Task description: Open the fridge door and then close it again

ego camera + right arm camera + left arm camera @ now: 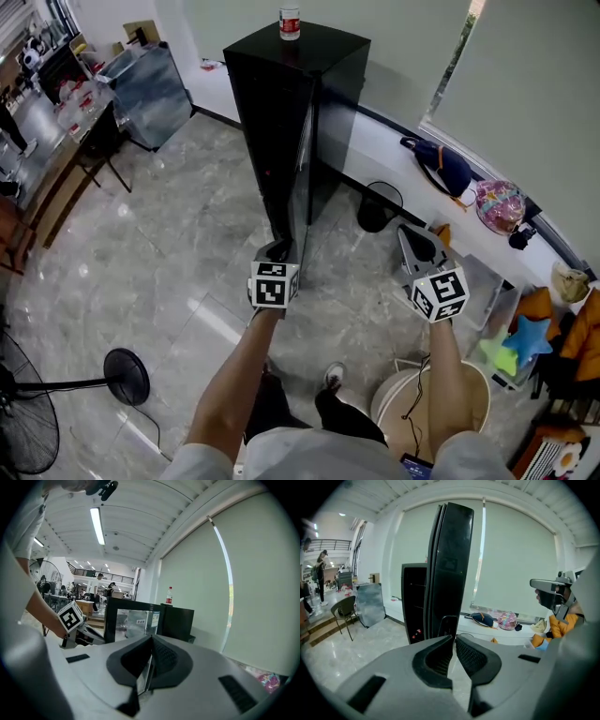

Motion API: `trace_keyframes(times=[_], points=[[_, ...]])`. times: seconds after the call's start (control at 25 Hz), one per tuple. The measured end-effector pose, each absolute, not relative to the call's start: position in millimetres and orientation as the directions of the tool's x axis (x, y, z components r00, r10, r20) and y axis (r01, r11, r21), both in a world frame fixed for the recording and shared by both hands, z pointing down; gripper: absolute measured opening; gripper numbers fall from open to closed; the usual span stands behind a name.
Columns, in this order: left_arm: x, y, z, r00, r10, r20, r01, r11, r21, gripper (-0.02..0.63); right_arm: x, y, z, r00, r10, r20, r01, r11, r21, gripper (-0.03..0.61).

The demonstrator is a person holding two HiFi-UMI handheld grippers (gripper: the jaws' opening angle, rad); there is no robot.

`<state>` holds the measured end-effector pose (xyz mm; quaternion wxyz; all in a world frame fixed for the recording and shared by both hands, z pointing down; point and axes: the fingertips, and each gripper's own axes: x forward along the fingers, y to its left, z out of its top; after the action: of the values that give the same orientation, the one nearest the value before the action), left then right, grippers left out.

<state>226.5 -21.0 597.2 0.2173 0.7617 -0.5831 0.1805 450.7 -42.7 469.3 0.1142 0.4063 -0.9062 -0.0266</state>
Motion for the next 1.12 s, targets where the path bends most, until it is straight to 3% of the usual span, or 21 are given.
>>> trace_keyframes(times=[0.52,0.88,1.12], points=[[289,-26,599,0.275,-0.808,0.522,-0.96,-0.255,0.112,0.018,516,-26,470,-0.592,-0.783,0.19,-0.771,0.619,0.15,-0.003],[287,-24,593,0.263,-0.813,0.52,-0.965,-0.233,0.123,0.02,518,-30,448,-0.607,-0.778,0.163,-0.759,0.628,0.17,-0.003],[270,10,555,0.268,-0.849,0.455,-0.961,-0.266,0.069,0.021,512,-15,414,-0.614,-0.779,0.127,-0.755,0.626,0.195,-0.003]])
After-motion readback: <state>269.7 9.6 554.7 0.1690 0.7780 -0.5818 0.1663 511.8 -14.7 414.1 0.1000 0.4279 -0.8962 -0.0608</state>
